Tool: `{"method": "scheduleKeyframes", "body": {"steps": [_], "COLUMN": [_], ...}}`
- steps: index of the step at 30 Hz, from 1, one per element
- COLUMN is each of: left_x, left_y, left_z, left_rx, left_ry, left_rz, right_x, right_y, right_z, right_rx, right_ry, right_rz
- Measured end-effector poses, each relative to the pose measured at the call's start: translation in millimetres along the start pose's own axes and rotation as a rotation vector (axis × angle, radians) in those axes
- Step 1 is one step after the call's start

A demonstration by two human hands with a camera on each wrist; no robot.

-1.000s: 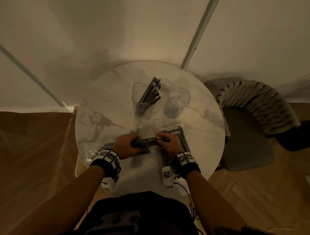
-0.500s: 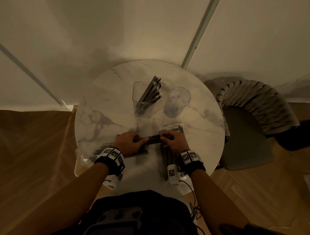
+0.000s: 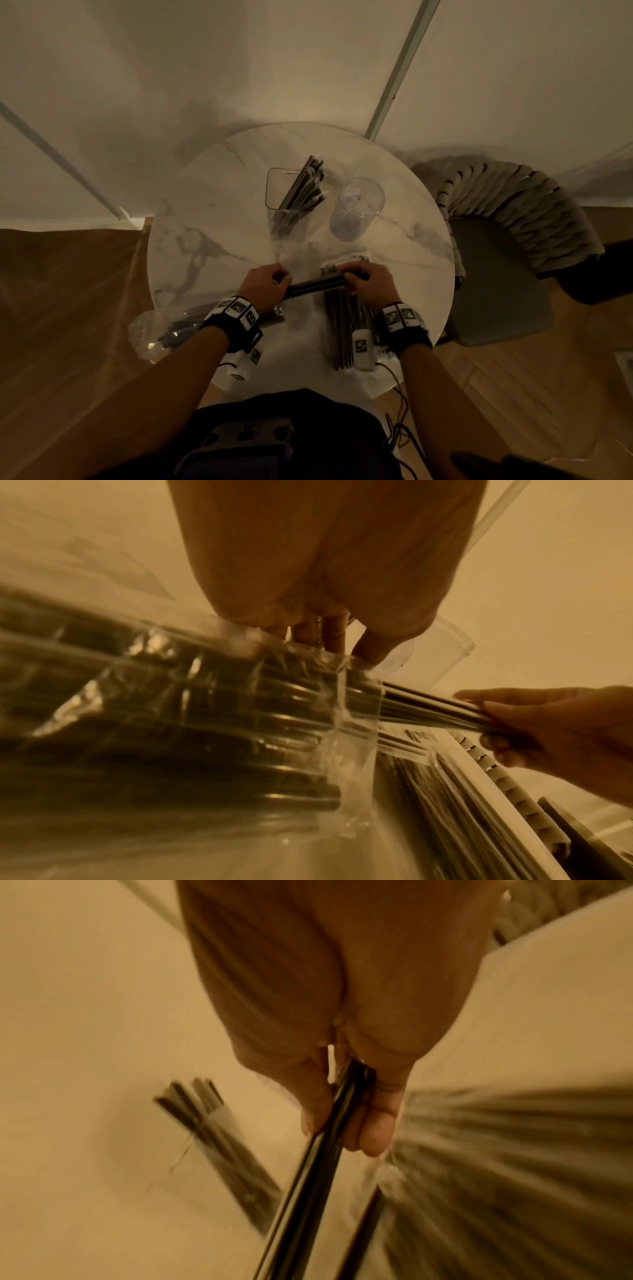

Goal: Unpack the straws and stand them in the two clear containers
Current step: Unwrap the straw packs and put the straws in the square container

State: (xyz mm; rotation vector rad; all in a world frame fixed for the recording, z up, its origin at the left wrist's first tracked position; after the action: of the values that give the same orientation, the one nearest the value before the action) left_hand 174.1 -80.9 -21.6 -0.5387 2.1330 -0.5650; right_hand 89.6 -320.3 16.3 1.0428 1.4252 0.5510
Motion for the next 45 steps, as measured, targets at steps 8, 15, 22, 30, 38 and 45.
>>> {"method": "scheduleKeyframes", "body": {"steps": [8, 15, 22, 30, 38, 45], "left_x": [6, 4, -7, -22, -30, -69], "left_y": [-10, -40, -75, -68, -37, -47], "left_z": [5, -1, -17, -25, -24, -18], "left_rx": [0.007, 0.178, -0.011, -0.218, -0.307, -0.188], "left_ry": [0.061, -0.044, 0.272, 0.334, 0.338, 0.269], "left_rz": [0.01, -0.162, -0.803, -1.013, -1.003, -1.187], "right_x": [-111, -154, -137, -91, -66, -80], "right_y": [9, 28, 68, 99, 122, 191], "right_z": [0, -5, 1, 13, 17, 19], "right_rx": [-0.002, -0.033, -0.148, -0.222, -0.214, -0.406], "right_ry": [-0.074, -0.183, -0.149, -0.222, -0.129, -0.093], "right_rz": [-0.134, -0.118, -0.06, -0.201, -0.121, -0.062]}}
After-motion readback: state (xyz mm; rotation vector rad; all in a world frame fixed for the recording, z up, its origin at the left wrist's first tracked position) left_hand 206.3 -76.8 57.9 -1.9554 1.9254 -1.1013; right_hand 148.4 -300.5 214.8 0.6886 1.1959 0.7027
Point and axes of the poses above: each hand's wrist, its own z-axis towards the middle knuckle, its own x-axis out of the palm, y = z × x, the point moved 6 cm from there along z, towards the middle knuckle, and after that the axes turned 12 degrees about -x, right-handed, at the moved point
